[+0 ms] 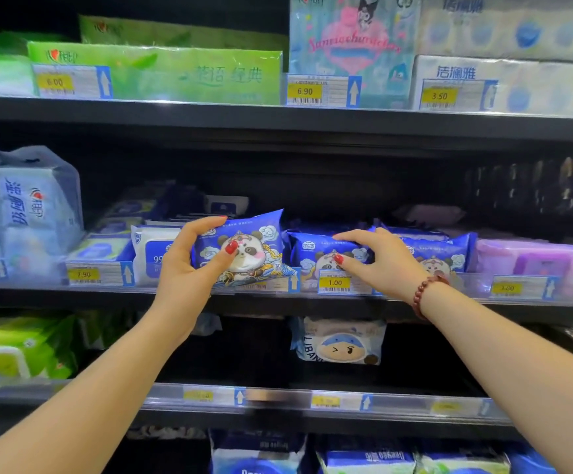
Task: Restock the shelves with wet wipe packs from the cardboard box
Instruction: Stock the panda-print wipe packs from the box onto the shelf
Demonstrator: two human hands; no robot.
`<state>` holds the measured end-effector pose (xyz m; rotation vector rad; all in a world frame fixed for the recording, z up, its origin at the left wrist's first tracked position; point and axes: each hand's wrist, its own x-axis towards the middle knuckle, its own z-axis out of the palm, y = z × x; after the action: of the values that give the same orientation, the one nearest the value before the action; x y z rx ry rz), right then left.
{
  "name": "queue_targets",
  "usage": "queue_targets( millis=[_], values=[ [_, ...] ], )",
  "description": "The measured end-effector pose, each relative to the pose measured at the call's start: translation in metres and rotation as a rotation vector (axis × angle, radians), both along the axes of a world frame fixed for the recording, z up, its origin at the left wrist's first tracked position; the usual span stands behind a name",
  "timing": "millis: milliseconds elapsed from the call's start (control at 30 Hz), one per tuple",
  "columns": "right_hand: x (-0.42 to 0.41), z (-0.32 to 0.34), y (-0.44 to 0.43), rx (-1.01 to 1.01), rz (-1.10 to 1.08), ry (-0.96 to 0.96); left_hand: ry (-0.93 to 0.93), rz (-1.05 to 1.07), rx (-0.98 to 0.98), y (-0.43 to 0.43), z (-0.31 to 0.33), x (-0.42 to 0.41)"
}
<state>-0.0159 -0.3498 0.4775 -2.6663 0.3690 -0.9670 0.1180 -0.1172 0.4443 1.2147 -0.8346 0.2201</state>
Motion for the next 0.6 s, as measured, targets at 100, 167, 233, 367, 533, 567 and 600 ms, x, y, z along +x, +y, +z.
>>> queue_targets(
  millis=[100,167,233,367,533,567,600],
  values=[
    [-0.003,0.003,0.010,-0.016,-0.093,0.067,-0.013,-0.007,-0.005,0.004,0.007,0.000],
    [-0.006,0.009,0.021,-0.193,-0.266,0.115,-0.021,-0.020,-0.003,0.007,0.012,0.000],
    [-0.007,0.018,0.035,-0.474,-0.410,0.032,-0.035,-0.031,-0.011,0.009,0.018,0.001],
    [0.008,0.037,0.065,-0.151,0.044,-0.188,-0.089,-0.033,0.001,0.006,0.031,0.007],
    [0.044,0.042,0.077,0.212,0.448,-0.048,-0.165,-0.055,0.007,-0.009,0.044,0.013],
    [0.050,0.041,0.075,0.208,0.443,-0.073,-0.170,-0.046,0.018,-0.012,0.046,0.015],
    [0.055,0.040,0.074,0.214,0.435,-0.096,-0.174,-0.033,0.040,-0.014,0.047,0.018]
  ],
)
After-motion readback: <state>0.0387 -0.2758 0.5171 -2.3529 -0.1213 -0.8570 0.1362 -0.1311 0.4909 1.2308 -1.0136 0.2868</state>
